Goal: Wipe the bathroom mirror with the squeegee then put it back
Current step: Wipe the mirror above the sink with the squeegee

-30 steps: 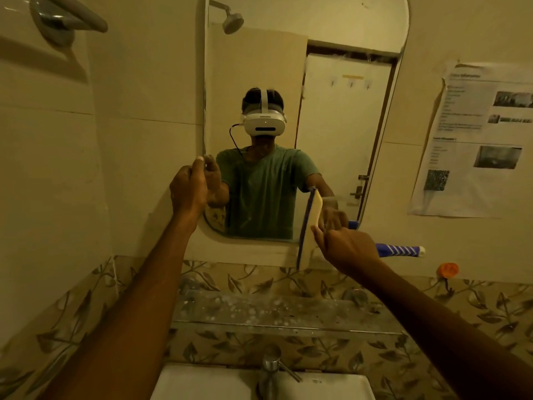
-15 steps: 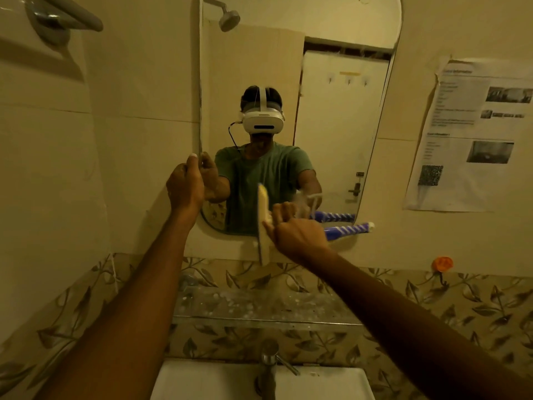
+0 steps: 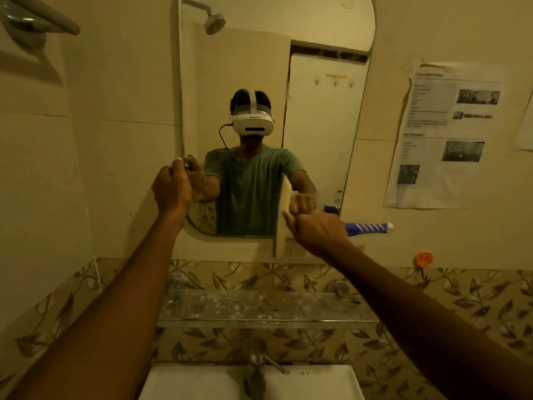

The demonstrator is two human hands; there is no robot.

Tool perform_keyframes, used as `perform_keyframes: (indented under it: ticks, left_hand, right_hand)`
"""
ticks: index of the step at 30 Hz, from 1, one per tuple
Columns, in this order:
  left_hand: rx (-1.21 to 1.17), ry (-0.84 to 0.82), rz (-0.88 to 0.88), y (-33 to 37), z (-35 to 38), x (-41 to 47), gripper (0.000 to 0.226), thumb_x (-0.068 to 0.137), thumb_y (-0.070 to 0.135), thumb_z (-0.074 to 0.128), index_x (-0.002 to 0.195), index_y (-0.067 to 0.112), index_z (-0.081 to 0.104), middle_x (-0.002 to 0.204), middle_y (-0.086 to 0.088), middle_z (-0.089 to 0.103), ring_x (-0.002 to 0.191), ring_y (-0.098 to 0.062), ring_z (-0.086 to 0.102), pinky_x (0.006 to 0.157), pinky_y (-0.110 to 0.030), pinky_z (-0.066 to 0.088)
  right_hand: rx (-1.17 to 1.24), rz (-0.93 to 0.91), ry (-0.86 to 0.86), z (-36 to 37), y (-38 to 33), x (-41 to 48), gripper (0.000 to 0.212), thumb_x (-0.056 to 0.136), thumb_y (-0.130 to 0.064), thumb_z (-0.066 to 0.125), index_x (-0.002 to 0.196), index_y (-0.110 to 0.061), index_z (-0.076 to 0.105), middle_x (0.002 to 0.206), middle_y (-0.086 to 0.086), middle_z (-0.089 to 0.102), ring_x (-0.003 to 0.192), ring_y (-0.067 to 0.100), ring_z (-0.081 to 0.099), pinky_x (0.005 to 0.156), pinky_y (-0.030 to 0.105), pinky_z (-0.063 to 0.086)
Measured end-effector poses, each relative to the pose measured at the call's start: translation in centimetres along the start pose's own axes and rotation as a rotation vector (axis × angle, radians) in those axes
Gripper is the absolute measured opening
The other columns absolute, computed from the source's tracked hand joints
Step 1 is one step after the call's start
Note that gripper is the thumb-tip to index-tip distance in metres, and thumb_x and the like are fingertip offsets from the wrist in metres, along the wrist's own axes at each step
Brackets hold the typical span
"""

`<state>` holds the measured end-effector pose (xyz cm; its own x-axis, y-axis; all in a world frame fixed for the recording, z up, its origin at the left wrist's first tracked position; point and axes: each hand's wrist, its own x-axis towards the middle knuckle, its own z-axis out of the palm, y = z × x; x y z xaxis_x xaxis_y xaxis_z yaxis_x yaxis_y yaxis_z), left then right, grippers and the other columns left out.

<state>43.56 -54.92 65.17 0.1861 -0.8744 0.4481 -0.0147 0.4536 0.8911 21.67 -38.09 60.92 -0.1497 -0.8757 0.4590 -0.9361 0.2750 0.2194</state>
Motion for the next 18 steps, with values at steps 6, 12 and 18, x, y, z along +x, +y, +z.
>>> perform_keyframes:
  ticks: [6,12,18]
  left_hand:
    - [0.021,-0.004,-0.010,0.0,-0.3,0.4,0.047,0.099,0.038,0.035,0.099,0.002,0.065,0.106,-0.018,0.065,0.099,-0.031,0.059,0.074,-0.035,0.041]
    - [-0.001,0.020,-0.016,0.0,0.0,0.2,0.047,0.098,0.039,0.037,0.100,0.003,0.066,0.101,-0.013,0.065,0.094,-0.025,0.059,0.074,-0.034,0.043]
    - [0.006,0.042,-0.012,0.6,0.2,-0.4,0.043,0.100,0.035,0.039,0.104,0.002,0.065,0.094,-0.006,0.057,0.089,-0.019,0.053,0.075,-0.030,0.040]
  right_hand:
    - [0.123,-0.035,0.104,-0.6,-1.9,2.9,0.046,0.102,-0.052,0.023,0.131,-0.021,0.040,0.134,0.007,0.046,0.120,0.027,0.049,0.078,0.035,0.046]
    - [0.168,0.204,-0.046,-0.4,5.0,-1.1,0.052,0.101,-0.054,0.015,0.078,-0.021,0.048,0.068,-0.003,0.055,0.058,0.014,0.057,0.053,0.024,0.045]
    - [0.158,0.194,0.072,-0.6,3.2,-0.9,0.054,0.102,-0.053,0.015,0.073,-0.019,0.047,0.063,-0.002,0.052,0.053,0.013,0.052,0.049,0.024,0.039]
